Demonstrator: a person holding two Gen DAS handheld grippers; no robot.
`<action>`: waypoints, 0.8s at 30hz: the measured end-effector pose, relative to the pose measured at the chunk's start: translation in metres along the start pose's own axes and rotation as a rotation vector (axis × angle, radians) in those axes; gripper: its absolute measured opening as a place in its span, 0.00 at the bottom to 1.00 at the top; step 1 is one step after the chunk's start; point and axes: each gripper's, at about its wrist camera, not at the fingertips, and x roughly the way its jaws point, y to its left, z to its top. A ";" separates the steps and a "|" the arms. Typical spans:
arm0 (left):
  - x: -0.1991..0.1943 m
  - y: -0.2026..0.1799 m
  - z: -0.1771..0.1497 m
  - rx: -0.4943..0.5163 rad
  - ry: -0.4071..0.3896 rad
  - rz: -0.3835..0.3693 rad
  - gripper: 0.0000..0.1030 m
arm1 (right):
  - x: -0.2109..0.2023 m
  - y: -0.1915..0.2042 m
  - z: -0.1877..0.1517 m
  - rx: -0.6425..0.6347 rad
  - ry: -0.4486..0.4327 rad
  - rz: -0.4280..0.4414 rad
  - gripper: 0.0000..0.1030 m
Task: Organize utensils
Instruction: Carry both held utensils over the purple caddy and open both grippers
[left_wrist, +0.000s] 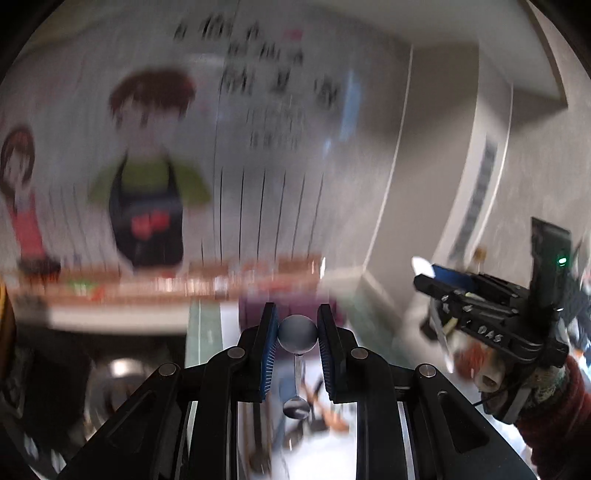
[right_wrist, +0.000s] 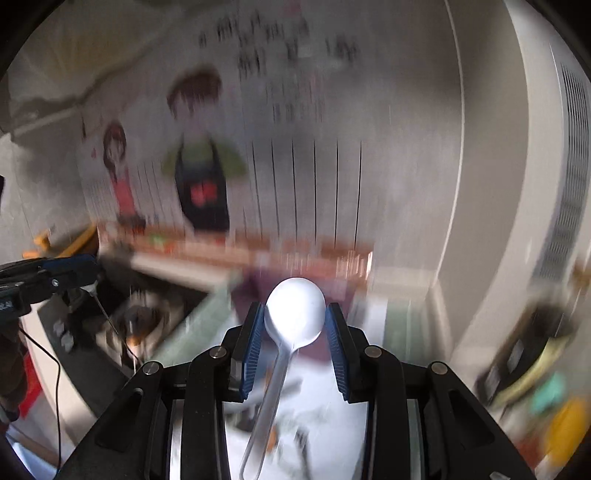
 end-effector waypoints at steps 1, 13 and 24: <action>0.002 0.000 0.016 0.010 -0.019 0.002 0.22 | -0.002 -0.001 0.016 -0.007 -0.030 0.007 0.31; 0.138 0.043 0.050 -0.086 0.065 -0.008 0.22 | 0.118 -0.025 0.018 0.012 -0.081 -0.001 0.31; 0.233 0.070 0.013 -0.133 0.201 -0.013 0.22 | 0.227 -0.031 -0.038 -0.037 0.029 -0.101 0.31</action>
